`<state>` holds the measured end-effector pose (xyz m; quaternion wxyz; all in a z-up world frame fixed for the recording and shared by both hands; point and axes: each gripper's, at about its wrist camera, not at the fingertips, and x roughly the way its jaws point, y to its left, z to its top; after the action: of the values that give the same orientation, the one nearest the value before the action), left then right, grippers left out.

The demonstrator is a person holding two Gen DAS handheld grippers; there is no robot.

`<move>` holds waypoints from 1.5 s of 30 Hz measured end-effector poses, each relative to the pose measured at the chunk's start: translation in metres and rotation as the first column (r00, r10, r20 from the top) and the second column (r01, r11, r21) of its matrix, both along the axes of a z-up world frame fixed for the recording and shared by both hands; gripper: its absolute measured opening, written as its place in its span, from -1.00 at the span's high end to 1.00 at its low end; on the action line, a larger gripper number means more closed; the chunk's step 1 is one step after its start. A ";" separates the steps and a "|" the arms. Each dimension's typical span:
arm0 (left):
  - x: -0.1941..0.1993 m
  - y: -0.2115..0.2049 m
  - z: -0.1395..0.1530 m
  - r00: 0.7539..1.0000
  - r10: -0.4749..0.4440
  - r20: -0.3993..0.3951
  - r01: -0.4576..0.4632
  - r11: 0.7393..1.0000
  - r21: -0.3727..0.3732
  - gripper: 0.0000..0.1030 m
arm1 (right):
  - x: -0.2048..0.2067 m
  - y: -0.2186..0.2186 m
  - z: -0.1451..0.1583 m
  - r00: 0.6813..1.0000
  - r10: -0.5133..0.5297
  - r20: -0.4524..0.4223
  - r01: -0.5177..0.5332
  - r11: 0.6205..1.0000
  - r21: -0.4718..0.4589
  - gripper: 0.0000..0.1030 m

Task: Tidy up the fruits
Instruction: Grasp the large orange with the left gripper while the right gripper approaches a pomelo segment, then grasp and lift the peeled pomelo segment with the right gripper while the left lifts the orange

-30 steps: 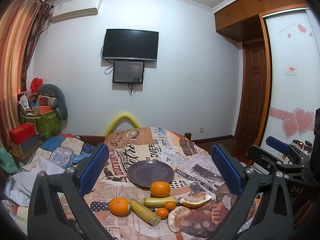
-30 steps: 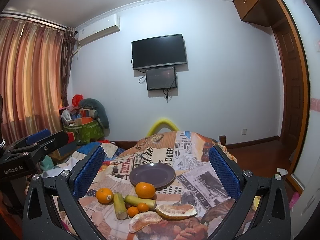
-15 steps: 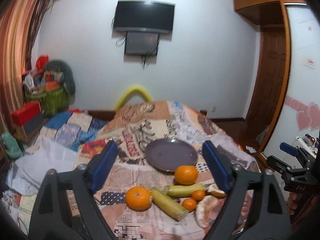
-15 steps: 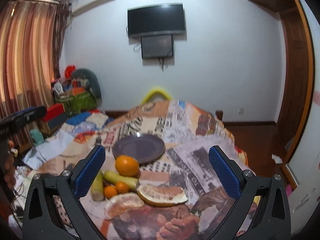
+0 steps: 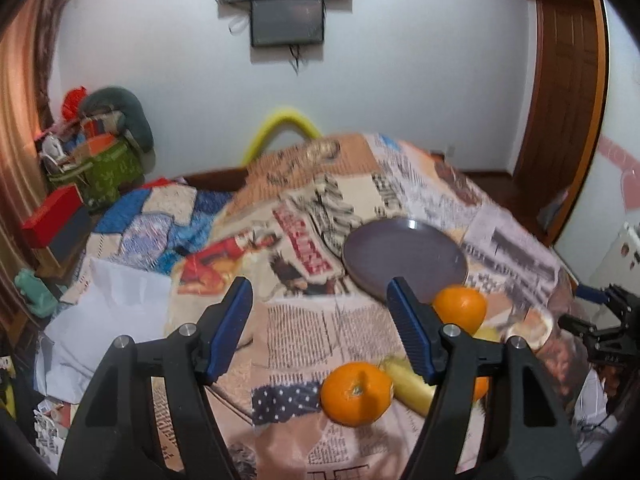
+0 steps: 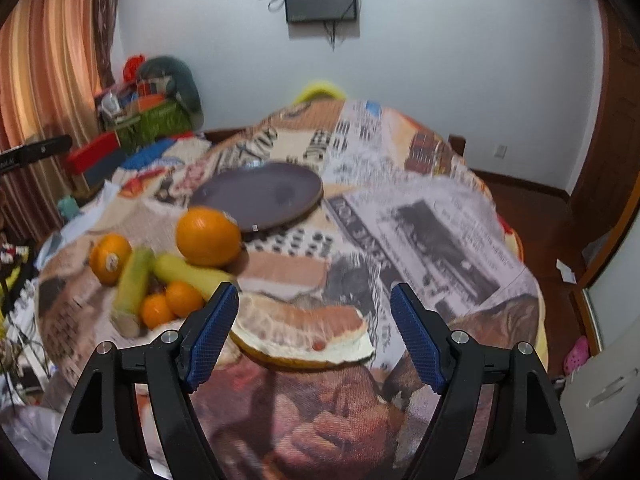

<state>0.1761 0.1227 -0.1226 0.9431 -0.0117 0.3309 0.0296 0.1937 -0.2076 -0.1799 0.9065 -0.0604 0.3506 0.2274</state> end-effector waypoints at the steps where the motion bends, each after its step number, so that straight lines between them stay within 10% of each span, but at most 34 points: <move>1: 0.001 0.001 -0.006 1.000 -0.008 -0.022 0.008 1.000 -0.005 -0.35 | 0.003 0.000 -0.004 1.000 0.007 -0.012 -0.007 1.000 -0.006 -0.48; 14: 0.008 -0.009 -0.090 0.969 -0.059 -0.240 0.030 0.992 -0.123 -0.36 | 0.016 -0.003 -0.041 0.988 0.039 -0.150 -0.038 0.999 0.008 -0.88; 45: 0.004 -0.024 -0.111 0.960 -0.063 -0.273 0.033 0.993 -0.116 -0.28 | 0.041 0.014 -0.057 0.982 0.048 -0.185 -0.050 0.999 -0.003 -0.89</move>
<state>0.1800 0.0986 -0.2335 0.8862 -0.0513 0.4604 -0.0102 0.2346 -0.1933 -0.2371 0.8640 -0.0509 0.4324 0.2529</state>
